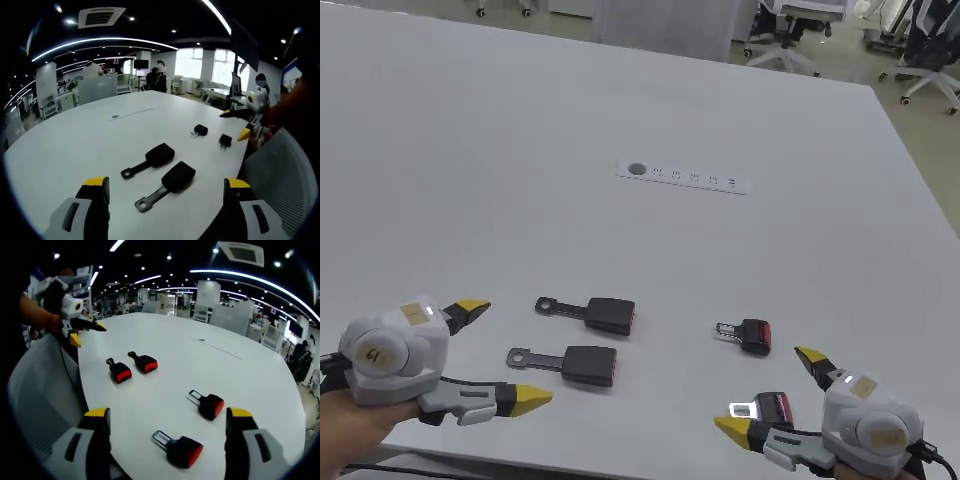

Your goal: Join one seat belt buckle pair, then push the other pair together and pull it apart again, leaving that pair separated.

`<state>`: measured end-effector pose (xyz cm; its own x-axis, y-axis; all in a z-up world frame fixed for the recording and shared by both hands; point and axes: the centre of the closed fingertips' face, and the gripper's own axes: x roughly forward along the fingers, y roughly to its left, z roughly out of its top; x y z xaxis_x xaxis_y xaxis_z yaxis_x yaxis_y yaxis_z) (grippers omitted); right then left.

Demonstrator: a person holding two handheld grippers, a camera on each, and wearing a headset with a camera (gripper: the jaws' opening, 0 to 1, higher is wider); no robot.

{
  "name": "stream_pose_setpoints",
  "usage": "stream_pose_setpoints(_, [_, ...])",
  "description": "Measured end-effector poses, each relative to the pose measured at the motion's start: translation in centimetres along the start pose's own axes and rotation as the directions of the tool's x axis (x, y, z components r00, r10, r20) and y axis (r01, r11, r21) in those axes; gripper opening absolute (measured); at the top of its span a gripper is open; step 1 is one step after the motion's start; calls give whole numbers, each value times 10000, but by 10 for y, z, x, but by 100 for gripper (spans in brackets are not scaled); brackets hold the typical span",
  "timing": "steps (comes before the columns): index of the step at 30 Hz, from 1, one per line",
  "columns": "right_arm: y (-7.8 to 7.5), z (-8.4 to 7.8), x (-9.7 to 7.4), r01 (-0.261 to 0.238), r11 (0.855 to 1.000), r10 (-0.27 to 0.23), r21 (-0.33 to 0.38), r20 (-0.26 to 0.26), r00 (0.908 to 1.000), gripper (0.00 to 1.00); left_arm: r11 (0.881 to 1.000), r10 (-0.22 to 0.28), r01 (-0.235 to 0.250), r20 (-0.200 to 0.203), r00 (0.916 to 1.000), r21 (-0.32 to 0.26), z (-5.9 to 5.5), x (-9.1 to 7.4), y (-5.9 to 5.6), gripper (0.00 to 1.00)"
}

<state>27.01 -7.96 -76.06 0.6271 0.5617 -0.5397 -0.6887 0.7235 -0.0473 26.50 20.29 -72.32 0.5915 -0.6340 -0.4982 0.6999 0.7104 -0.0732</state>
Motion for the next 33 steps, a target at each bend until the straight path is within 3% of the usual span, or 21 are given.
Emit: stream_pose_setpoints(33, [-1,-1,-3,-17,10000,17,-8,-13,10000,97,9999,-70,72,-112,9999,117,-2,2,-4,98])
